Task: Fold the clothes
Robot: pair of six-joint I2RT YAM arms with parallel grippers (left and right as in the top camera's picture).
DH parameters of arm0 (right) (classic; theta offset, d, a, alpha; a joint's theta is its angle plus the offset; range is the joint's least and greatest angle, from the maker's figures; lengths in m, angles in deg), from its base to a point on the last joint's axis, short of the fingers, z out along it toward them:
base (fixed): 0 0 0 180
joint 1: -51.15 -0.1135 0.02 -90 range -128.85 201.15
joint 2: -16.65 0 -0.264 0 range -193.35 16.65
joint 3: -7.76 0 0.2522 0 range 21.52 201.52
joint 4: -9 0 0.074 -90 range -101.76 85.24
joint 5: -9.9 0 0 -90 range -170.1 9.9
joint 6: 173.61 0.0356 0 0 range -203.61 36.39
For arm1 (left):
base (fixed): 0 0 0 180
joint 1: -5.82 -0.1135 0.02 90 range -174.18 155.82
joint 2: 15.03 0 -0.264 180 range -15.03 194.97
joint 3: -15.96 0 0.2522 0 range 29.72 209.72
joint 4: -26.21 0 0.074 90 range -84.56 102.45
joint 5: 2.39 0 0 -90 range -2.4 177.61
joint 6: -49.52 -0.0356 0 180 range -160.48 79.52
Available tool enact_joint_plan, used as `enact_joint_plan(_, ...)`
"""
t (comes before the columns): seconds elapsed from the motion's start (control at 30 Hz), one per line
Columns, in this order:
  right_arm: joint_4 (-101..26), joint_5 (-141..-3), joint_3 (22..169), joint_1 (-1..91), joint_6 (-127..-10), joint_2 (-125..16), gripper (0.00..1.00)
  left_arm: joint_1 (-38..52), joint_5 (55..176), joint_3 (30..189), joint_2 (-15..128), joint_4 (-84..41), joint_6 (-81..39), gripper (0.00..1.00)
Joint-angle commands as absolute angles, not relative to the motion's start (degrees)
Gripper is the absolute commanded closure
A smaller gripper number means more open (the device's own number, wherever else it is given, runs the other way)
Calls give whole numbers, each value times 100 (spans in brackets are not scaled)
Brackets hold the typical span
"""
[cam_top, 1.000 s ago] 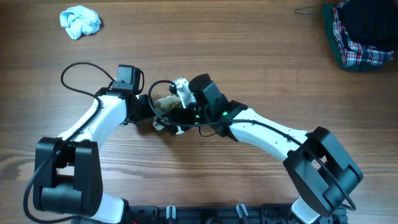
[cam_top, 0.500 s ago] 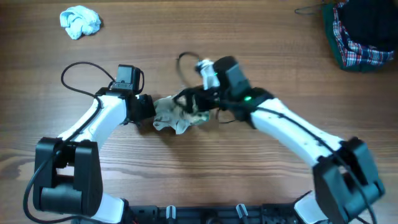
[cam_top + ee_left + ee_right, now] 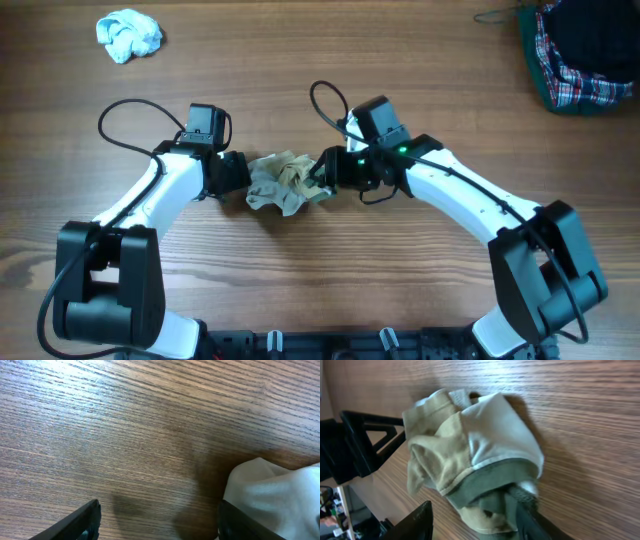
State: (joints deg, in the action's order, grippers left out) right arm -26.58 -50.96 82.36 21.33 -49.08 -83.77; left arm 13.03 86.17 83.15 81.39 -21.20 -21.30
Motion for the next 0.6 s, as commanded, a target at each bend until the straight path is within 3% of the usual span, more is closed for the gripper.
enact_joint_plan(0.0, -2661, -5200, 8125, 2032, -4867, -8530, 48, 1276, 8646, 8407, 8024, -2103, -2224, 26)
enact_joint_plan(0.23, -2938, -6619, 8007, 2045, -4898, -8533, 35, 1276, 8646, 8407, 8039, -2120, -2224, 26)
enact_joint_plan(0.57, -2602, -6330, 8004, 2034, -5977, -8537, 39, 1278, 8646, 8405, 8045, -2118, -2224, 26)
